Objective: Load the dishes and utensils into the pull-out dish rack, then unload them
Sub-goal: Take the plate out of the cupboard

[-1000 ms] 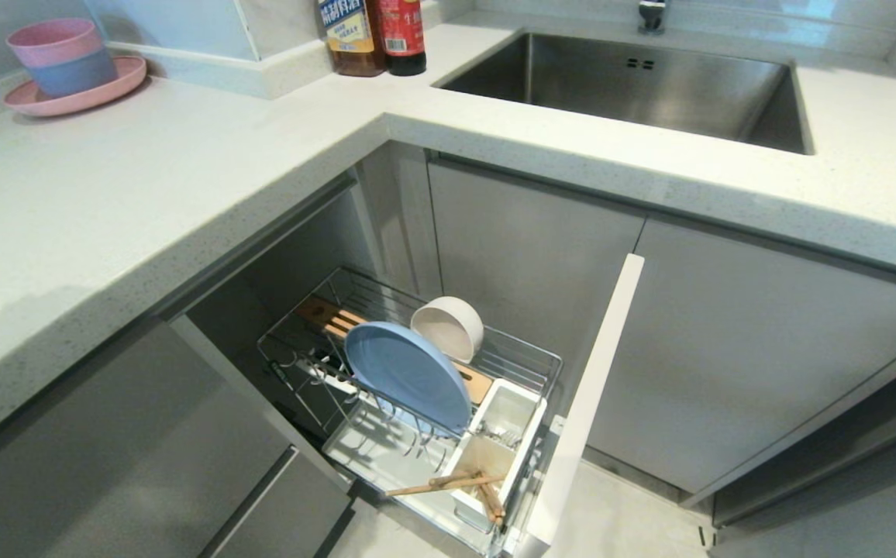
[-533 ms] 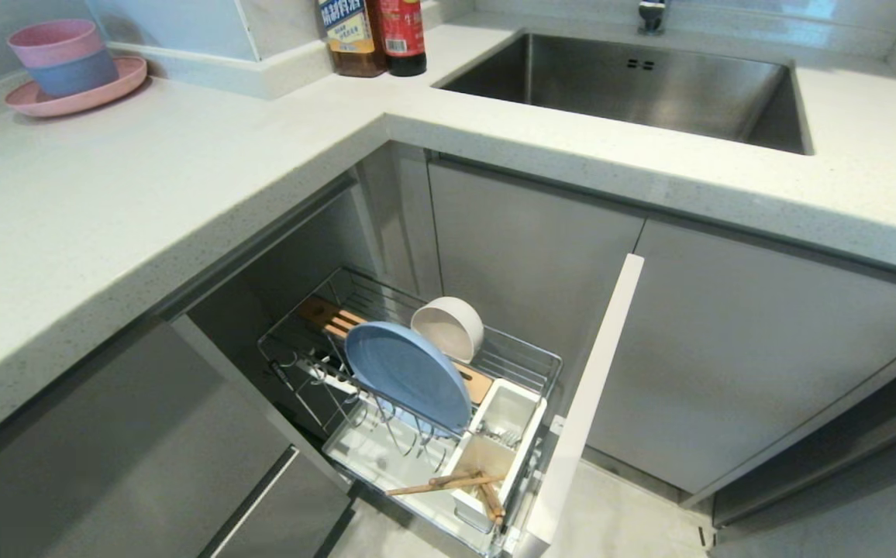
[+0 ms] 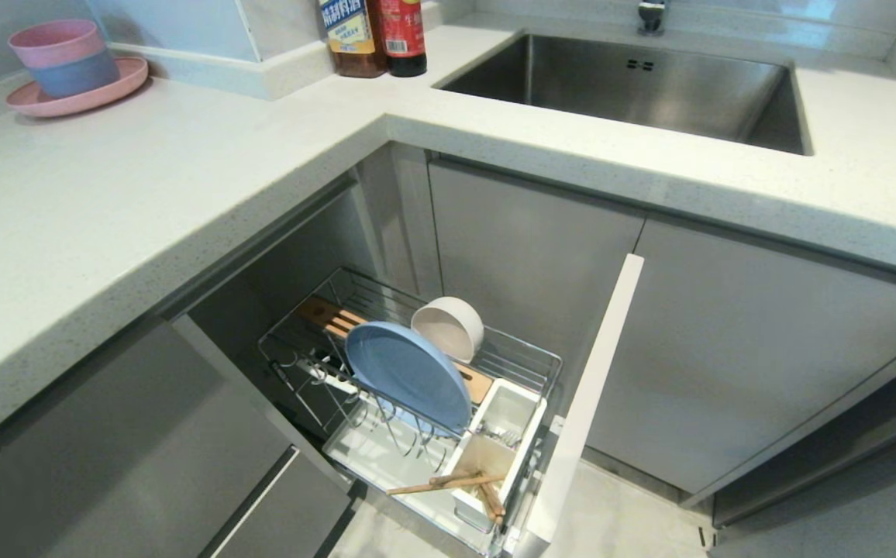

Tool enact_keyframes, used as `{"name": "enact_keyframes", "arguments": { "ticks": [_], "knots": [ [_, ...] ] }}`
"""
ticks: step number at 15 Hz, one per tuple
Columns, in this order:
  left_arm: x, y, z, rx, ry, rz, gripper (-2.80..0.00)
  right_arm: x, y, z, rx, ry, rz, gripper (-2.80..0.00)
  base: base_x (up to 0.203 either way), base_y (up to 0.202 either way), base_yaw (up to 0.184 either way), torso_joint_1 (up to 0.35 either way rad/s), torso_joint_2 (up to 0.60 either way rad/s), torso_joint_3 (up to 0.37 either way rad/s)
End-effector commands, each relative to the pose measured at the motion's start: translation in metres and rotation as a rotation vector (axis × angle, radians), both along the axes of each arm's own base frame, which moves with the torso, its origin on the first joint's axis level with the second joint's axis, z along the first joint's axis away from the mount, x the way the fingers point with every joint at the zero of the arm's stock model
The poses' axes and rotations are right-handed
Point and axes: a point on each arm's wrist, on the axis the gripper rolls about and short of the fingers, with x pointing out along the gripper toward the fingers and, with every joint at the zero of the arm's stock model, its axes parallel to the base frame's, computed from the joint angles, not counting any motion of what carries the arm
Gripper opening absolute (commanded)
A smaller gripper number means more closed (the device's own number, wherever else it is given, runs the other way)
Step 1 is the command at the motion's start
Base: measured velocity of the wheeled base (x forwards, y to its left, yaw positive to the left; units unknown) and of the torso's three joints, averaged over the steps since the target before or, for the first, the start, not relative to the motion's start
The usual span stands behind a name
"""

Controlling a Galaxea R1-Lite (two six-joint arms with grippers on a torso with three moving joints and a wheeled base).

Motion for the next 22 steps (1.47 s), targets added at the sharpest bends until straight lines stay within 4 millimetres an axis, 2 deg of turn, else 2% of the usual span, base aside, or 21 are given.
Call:
{"name": "enact_keyframes", "arguments": {
  "ticks": [1, 4, 8, 18, 19, 22],
  "knots": [
    [0.004, 0.000, -0.018, -0.066, 0.008, -0.005, -2.80, 0.000, 0.000, 0.000, 0.000, 0.002, 0.000, -2.80, 0.000, 0.000, 0.000, 0.000, 0.00, 0.000],
    [0.023, 0.001, -0.055, -0.097, 0.035, 0.015, -2.80, 0.000, 0.000, 0.000, 0.000, 0.002, 0.000, -2.80, 0.000, 0.000, 0.000, 0.000, 0.00, 0.000],
    [0.025, 0.002, -0.070, -0.129, 0.167, 0.078, -2.80, 0.000, 0.000, 0.000, 0.000, 0.002, 0.000, -2.80, 0.000, 0.000, 0.000, 0.000, 0.00, 0.000],
    [0.025, 0.002, -0.069, -0.176, 0.166, 0.094, -2.80, 0.000, 0.000, 0.000, 0.000, 0.002, 0.000, -2.80, 0.000, 0.000, 0.000, 0.000, 0.00, 0.000],
    [0.024, 0.002, -0.063, -0.179, 0.125, 0.087, -2.80, 0.000, 0.000, 0.000, 0.000, 0.002, 0.000, -2.80, 0.000, 0.000, 0.000, 0.000, 0.00, 0.000],
    [0.008, 0.001, -0.017, -0.193, -0.101, 0.012, -2.80, 0.000, 0.000, 0.000, 0.000, 0.002, 0.000, -2.80, 0.000, 0.000, 0.000, 0.000, 0.00, 0.000]
  ]
}}
